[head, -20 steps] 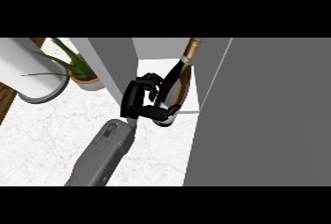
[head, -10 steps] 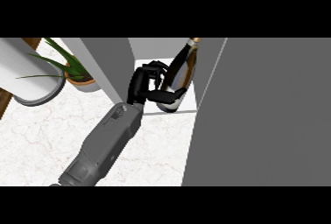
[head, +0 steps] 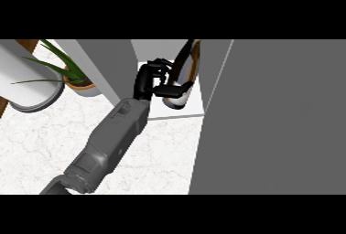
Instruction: Pick up the wine, place it into the cabinet and close the cabinet
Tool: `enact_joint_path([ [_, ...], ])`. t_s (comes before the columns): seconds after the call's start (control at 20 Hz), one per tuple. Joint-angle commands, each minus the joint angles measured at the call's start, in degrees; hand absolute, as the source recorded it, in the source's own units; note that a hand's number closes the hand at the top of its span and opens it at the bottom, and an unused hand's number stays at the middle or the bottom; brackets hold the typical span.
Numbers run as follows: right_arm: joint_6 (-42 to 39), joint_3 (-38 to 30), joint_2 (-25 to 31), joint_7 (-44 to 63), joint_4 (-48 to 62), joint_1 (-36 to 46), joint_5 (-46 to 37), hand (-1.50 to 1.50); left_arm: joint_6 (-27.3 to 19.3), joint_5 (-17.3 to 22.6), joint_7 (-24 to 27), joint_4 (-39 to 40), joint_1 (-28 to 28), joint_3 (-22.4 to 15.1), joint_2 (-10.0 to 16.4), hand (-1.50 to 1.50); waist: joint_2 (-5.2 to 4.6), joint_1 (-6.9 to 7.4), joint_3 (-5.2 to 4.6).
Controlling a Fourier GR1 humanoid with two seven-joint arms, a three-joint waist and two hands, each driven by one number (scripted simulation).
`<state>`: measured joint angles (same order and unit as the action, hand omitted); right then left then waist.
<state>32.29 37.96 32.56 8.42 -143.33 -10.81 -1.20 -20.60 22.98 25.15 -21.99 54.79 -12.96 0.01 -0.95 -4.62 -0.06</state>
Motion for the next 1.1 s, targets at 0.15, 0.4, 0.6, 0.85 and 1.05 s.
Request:
enact_joint_path([
  [0.15,-1.53,-0.11,0.04,0.18,-6.98,-2.43,4.72,-1.50,2.00,2.15,1.16,7.33,4.62,3.25,-0.01,1.50,-0.74,-1.01,0.02],
  [0.4,-2.43,-1.87,1.15,1.24,-8.53,-2.89,5.29,-1.50,-0.55,2.15,3.40,10.19,6.36,4.52,-0.01,1.50,-0.75,-0.94,-0.02],
  [0.6,-3.04,1.09,0.02,-2.26,-6.32,-4.37,3.96,-1.50,-1.52,1.52,5.43,12.81,7.27,5.43,1.76,1.50,-1.04,-1.83,0.00],
  [0.85,-4.08,1.16,0.82,-2.33,-8.08,-5.14,4.29,-1.50,-2.22,-0.35,7.18,14.87,8.12,4.41,4.26,-1.50,-1.09,-2.33,-0.05],
  [1.05,-4.47,1.04,0.70,-4.20,-6.04,-6.45,4.38,-1.50,-8.17,-1.41,5.80,16.73,11.70,4.03,2.52,-1.50,-0.95,-2.44,0.03],
])
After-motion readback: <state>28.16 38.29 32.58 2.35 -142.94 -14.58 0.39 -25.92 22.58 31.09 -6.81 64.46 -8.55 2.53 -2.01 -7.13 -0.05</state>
